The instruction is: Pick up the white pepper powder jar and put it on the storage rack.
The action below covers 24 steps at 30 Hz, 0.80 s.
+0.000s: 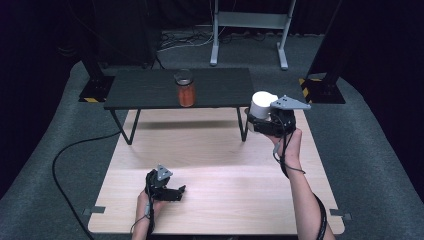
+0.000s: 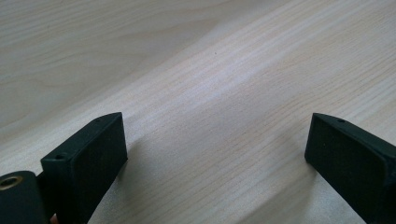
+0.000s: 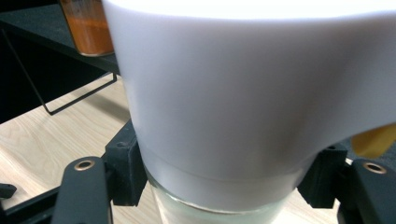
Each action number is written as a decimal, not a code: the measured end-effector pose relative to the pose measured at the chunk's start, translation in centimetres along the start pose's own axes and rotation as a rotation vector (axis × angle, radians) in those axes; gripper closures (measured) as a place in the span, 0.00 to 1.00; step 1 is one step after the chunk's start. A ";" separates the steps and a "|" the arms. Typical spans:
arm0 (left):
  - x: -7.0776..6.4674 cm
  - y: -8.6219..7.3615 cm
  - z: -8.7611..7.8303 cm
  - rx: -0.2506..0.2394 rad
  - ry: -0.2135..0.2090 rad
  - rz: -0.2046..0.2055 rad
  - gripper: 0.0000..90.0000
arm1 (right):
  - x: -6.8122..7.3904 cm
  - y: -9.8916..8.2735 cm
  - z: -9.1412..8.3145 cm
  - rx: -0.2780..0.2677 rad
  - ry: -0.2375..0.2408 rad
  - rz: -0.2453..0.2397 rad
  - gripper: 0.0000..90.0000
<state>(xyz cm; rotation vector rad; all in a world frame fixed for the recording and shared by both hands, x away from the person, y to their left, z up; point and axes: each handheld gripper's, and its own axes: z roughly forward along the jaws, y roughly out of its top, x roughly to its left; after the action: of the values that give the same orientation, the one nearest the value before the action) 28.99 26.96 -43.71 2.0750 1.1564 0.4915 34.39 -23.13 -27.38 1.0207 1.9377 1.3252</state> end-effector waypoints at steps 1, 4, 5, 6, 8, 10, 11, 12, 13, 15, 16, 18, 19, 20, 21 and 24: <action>0.0 0.0 0.0 0.000 0.000 0.000 0.06 | 0.0 0.1 0.0 -0.002 0.000 -0.001 0.33; 0.0 0.0 0.0 0.000 0.000 0.000 0.06 | -0.1 0.3 -0.1 -0.006 0.001 0.001 0.33; 0.0 0.0 0.0 0.000 0.000 0.000 0.06 | -0.1 0.4 -0.1 -0.008 0.001 0.000 0.33; 0.0 0.0 0.0 0.000 0.000 0.000 0.06 | -0.1 0.5 -0.1 -0.008 0.001 0.002 0.33; 0.0 0.0 0.0 0.000 0.000 0.000 0.06 | -0.1 0.8 -0.1 -0.009 0.001 0.002 0.33; 0.0 0.0 0.0 0.000 0.000 0.000 0.06 | -0.1 1.1 -0.1 -0.009 0.002 0.003 0.33; 0.0 0.0 0.0 0.000 0.000 0.000 0.06 | -0.1 1.1 -0.1 -0.009 0.002 0.003 0.33; 0.0 0.0 0.0 0.000 0.000 0.000 0.06 | -0.1 1.2 -0.1 -0.009 0.002 0.001 0.33; 0.0 0.0 0.0 0.000 0.000 0.000 0.06 | -0.1 1.4 -0.1 -0.008 0.002 0.000 0.33; 0.0 0.0 0.0 0.000 0.000 0.000 0.06 | -0.1 1.6 0.0 -0.008 0.000 0.000 0.33; 0.0 0.0 0.0 0.000 0.000 0.000 0.06 | -0.1 1.7 0.0 -0.007 0.000 0.001 0.33; 0.0 0.0 0.0 0.000 0.000 0.000 0.06 | -0.2 2.0 0.2 -0.007 -0.004 0.001 0.33; 0.0 0.0 0.0 0.000 0.000 0.000 0.06 | -0.2 2.0 0.2 -0.007 -0.004 0.001 0.33; 0.0 0.0 0.0 0.000 0.000 0.001 0.06 | -0.2 2.1 0.2 -0.006 -0.007 0.001 0.33; 0.0 0.0 0.0 -0.001 0.000 0.000 0.06 | -0.2 2.2 0.3 -0.004 -0.009 0.003 0.33; 0.0 0.0 0.0 -0.001 0.000 0.000 0.06 | -0.2 2.6 0.6 -0.001 -0.014 0.000 0.33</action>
<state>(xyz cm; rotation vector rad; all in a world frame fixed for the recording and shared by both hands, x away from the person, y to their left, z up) 28.98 26.96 -43.72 2.0747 1.1556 0.4916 35.67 -22.46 -25.16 1.0275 1.9265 1.3154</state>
